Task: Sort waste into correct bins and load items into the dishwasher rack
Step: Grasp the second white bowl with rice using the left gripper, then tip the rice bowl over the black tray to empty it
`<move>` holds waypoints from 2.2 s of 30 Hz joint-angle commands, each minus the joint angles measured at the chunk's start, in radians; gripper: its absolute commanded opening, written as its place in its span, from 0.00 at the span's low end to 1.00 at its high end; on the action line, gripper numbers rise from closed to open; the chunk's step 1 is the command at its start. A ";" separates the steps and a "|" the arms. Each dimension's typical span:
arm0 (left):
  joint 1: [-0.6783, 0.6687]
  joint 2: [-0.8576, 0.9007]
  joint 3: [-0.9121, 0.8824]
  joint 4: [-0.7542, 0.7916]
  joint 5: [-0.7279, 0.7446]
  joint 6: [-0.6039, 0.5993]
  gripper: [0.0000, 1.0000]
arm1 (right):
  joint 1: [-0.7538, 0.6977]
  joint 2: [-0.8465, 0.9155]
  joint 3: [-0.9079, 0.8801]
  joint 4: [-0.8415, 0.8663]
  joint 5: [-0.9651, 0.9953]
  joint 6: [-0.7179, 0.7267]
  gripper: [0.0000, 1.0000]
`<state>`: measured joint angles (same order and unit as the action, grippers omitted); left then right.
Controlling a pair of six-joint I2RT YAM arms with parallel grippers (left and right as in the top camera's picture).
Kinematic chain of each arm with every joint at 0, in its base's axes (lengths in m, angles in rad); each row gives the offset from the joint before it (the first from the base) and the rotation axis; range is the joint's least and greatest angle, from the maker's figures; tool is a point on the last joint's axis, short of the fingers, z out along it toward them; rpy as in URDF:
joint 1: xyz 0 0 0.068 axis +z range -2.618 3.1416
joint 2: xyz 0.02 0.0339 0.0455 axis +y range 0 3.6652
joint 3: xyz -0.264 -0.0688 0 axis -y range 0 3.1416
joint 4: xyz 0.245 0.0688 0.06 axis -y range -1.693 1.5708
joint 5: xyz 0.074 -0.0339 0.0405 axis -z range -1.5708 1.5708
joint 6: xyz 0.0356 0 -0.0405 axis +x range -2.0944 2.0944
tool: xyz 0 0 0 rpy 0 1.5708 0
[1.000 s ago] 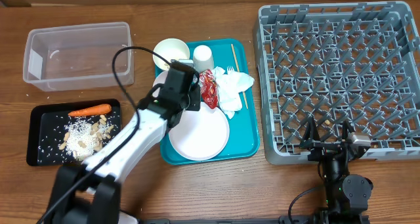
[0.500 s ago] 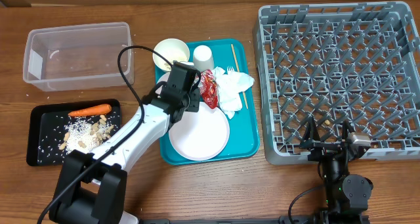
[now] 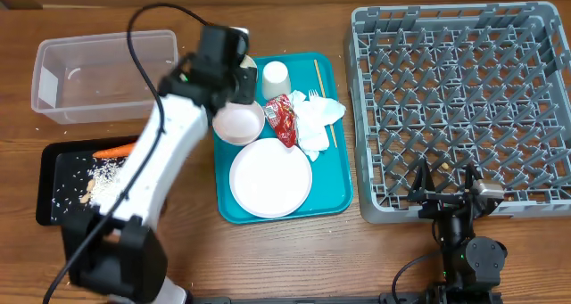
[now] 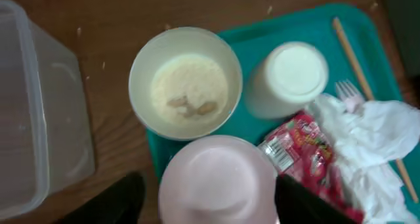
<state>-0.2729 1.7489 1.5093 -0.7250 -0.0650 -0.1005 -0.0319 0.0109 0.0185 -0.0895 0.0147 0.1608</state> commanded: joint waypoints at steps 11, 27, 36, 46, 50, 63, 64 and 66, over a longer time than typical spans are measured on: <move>0.012 0.357 0.248 -0.077 0.092 0.211 0.71 | 0.005 -0.008 -0.010 0.006 0.002 -0.002 1.00; 0.004 0.463 0.247 -0.022 0.048 0.261 0.60 | 0.005 -0.008 -0.010 0.006 0.002 -0.002 1.00; 0.004 0.463 0.246 0.011 0.033 0.256 0.50 | 0.005 -0.008 -0.010 0.006 0.002 -0.001 1.00; 0.003 0.463 0.247 0.000 0.031 0.243 0.10 | 0.005 -0.008 -0.010 0.006 0.002 -0.002 1.00; -0.002 0.459 0.260 -0.016 0.029 0.225 0.04 | 0.005 -0.008 -0.010 0.006 0.002 -0.002 1.00; -0.053 0.264 0.430 -0.206 -0.019 -0.028 0.04 | 0.005 -0.008 -0.010 0.006 0.002 -0.001 1.00; -0.053 0.231 0.431 -0.213 -0.020 -0.053 0.04 | 0.005 -0.008 -0.010 0.006 0.002 -0.001 1.00; -0.048 0.157 0.431 -0.217 -0.020 -0.080 0.04 | 0.005 -0.008 -0.010 0.006 0.002 -0.002 1.00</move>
<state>-0.3244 2.0693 1.8881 -0.9398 -0.0628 -0.0620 -0.0319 0.0109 0.0185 -0.0898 0.0147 0.1600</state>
